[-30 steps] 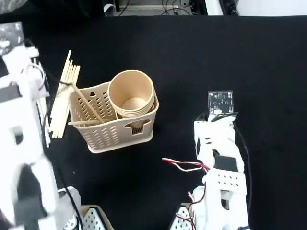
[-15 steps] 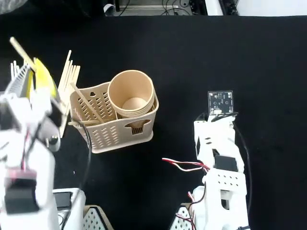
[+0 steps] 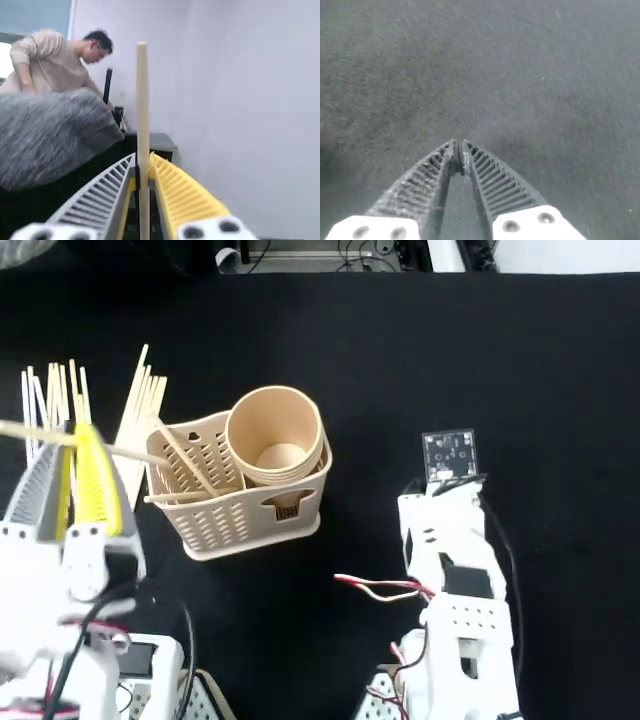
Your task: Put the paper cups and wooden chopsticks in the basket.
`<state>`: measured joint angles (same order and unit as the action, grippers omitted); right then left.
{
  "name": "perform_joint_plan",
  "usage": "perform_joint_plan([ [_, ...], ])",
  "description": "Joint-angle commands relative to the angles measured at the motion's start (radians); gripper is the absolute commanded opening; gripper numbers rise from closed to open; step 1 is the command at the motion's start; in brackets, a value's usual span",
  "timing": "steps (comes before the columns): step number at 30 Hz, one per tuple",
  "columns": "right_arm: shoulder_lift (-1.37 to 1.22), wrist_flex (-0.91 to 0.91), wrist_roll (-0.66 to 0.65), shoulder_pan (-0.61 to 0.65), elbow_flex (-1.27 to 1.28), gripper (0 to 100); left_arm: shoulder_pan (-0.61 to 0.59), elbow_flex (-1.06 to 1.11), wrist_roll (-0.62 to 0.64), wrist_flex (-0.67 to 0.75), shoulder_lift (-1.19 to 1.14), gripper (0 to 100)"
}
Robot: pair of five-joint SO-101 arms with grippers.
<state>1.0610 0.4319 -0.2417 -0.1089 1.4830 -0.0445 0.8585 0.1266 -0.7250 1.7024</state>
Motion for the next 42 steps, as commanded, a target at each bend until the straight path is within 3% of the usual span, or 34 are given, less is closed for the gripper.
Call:
perform_joint_plan([
  [1, -0.005, -0.02, -0.009, 0.014, -0.007, 1.2, 0.007, 0.082, 0.008, 0.011, -0.02, 3],
  [5, -0.005, -0.02, -0.009, 0.014, -0.007, 1.2, 0.007, 0.18, 0.002, 0.011, -0.021, 4],
  [9, -0.005, -0.02, -0.009, 0.014, -0.007, 1.2, 0.008, 0.188, 0.009, -0.025, -0.023, 19],
  [18, -0.005, -0.02, -0.009, 0.014, -0.005, 1.2, 0.047, -0.097, -0.009, -0.301, -0.092, 21],
  [29, -0.005, -0.02, -0.009, 0.012, -0.005, 1.2, -0.357, -0.572, -0.025, -0.506, -0.832, 21],
  [38, -0.005, -0.02, -0.009, 0.012, -0.005, 1.2, -0.486, -0.796, -0.037, -0.526, -1.35, 21],
  [42, -0.005, -0.02, -0.009, 0.012, -0.005, 1.2, -0.484, -0.886, -0.127, -0.526, -1.57, 21],
])
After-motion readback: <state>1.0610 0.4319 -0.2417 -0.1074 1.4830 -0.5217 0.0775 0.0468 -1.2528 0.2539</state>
